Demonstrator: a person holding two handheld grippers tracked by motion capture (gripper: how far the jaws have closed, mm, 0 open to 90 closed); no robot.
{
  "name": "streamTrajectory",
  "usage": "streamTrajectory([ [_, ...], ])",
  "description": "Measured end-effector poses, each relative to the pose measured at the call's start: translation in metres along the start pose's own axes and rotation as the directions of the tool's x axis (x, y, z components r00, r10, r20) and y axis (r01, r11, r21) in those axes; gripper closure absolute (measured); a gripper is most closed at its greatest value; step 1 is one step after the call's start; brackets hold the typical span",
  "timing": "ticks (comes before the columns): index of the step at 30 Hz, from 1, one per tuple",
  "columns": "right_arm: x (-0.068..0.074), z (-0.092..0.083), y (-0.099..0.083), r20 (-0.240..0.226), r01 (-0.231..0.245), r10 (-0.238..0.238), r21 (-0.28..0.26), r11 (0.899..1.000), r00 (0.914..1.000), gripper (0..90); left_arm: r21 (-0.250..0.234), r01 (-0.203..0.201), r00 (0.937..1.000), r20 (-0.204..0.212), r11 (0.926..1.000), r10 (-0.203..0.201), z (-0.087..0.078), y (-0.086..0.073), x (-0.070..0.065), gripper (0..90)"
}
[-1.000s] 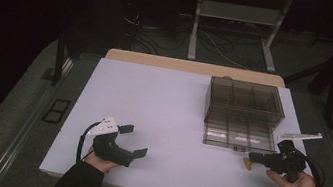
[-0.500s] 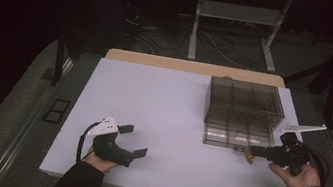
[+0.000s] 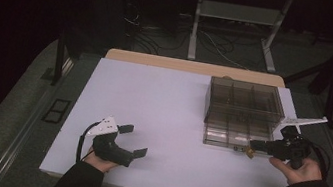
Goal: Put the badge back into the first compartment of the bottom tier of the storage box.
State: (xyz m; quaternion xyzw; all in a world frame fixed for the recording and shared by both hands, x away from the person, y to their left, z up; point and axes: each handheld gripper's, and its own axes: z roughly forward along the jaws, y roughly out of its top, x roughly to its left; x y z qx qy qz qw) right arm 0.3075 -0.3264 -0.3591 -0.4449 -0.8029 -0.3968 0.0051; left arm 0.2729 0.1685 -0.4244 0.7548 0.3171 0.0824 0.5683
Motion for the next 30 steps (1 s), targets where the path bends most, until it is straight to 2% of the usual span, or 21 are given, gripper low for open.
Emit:
streamTrajectory([
  [15,0.006,-0.003,0.028,-0.003,0.039,-0.039,-0.003,0.999,0.9992,88.2,0.001,0.0,1.0,0.001,1.0,0.0,0.0,0.0,0.0,0.0],
  [30,0.009,0.019,0.05,-0.01,0.063,-0.063,0.011,0.998,0.998,88.2,0.001,-0.004,1.0,0.0,1.0,0.004,-0.001,0.0,0.001,0.0],
])
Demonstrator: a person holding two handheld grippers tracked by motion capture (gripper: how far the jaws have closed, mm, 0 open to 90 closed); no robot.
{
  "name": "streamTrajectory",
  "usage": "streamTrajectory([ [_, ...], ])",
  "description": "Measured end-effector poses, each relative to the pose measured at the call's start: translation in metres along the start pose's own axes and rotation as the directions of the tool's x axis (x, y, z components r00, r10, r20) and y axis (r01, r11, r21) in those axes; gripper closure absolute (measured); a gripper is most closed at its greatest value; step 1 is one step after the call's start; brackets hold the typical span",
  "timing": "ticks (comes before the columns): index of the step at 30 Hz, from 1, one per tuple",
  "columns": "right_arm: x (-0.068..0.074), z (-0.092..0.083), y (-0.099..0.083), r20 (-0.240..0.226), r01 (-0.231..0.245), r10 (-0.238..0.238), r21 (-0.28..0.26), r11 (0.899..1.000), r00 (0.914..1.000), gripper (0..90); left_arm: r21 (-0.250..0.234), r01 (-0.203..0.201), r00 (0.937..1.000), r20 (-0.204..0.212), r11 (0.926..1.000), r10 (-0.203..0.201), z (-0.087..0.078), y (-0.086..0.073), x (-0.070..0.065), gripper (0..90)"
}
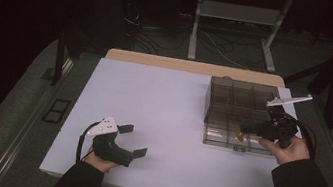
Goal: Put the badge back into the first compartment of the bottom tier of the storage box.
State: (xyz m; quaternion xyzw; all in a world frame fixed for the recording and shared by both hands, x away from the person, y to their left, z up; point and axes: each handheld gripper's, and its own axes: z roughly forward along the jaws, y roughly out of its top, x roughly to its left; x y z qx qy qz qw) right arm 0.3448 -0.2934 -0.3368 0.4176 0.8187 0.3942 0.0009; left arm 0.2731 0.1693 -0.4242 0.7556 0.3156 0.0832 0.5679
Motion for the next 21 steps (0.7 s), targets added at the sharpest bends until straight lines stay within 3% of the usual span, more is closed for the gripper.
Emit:
streamTrajectory([
  [21,-0.013,0.021,0.011,-0.004,-0.025,0.025,-0.03,0.999,0.9997,88.2,0.001,-0.001,1.0,0.001,1.0,0.001,0.0,0.0,0.0,0.0],
])
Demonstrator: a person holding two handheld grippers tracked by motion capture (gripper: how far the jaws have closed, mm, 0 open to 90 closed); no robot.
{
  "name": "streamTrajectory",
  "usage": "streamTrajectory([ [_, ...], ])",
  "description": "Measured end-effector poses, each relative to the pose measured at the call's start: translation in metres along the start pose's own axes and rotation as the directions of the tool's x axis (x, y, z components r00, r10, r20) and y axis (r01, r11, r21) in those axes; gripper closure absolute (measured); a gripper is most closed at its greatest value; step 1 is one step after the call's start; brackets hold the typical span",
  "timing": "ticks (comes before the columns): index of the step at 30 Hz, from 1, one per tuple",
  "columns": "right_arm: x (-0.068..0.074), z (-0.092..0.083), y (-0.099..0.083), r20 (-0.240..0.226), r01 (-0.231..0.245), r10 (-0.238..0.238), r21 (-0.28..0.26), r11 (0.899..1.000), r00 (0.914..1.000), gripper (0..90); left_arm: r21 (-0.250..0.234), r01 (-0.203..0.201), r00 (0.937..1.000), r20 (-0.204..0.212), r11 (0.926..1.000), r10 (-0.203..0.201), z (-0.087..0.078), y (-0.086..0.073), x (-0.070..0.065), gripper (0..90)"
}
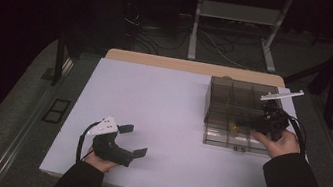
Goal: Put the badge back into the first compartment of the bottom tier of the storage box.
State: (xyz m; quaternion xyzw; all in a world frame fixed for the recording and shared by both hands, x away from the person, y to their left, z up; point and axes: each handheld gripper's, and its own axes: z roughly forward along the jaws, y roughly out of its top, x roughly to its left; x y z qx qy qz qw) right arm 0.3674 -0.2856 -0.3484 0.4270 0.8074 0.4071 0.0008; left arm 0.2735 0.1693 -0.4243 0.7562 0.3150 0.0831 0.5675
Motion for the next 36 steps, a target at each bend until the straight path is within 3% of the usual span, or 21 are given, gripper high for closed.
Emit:
streamTrajectory([
  [36,-0.005,0.039,0.001,-0.01,-0.011,0.011,0.04,0.999,0.9999,88.2,-0.002,0.006,1.0,0.004,1.0,-0.006,0.0,0.0,0.0,0.0],
])
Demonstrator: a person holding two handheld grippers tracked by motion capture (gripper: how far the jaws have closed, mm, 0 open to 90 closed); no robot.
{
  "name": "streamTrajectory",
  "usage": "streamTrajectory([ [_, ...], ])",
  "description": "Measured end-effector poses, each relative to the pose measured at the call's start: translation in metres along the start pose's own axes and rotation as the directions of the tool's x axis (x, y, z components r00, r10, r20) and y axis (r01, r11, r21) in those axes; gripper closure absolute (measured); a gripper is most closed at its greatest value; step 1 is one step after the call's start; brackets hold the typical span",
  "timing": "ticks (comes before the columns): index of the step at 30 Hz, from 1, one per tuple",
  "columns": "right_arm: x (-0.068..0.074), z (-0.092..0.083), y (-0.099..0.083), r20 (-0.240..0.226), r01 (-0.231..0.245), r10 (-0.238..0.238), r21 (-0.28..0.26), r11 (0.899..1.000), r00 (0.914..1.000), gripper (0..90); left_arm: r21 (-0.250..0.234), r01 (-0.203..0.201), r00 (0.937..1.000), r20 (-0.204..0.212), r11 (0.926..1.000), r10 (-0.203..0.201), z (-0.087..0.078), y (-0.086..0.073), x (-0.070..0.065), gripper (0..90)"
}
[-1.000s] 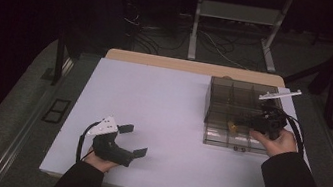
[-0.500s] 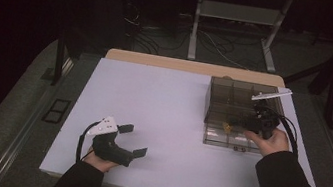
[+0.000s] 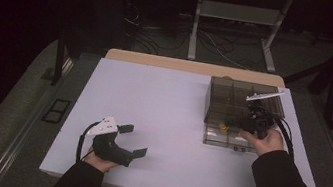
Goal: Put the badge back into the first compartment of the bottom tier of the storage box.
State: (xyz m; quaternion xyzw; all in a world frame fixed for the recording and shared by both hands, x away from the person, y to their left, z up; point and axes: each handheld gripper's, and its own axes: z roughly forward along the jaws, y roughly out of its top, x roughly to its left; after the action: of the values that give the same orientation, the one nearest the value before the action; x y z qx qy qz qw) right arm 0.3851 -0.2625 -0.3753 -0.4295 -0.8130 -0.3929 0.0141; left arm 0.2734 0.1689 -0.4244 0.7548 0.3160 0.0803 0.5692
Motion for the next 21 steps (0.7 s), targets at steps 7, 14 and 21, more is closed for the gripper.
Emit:
streamTrajectory([
  [7,-0.002,0.009,-0.002,0.0,-0.006,0.006,0.012,1.0,1.0,88.2,0.0,-0.003,1.0,0.0,1.0,0.003,0.0,0.0,0.0,0.0],
  [14,-0.002,0.019,-0.003,0.001,-0.011,0.011,0.025,1.0,0.9999,88.2,0.0,-0.003,1.0,0.0,1.0,0.003,-0.001,0.0,0.0,0.0],
  [21,-0.003,0.027,-0.004,-0.003,-0.02,0.02,0.029,0.999,0.9998,88.2,-0.001,-0.004,1.0,0.0,1.0,0.004,-0.001,0.0,0.001,0.0],
])
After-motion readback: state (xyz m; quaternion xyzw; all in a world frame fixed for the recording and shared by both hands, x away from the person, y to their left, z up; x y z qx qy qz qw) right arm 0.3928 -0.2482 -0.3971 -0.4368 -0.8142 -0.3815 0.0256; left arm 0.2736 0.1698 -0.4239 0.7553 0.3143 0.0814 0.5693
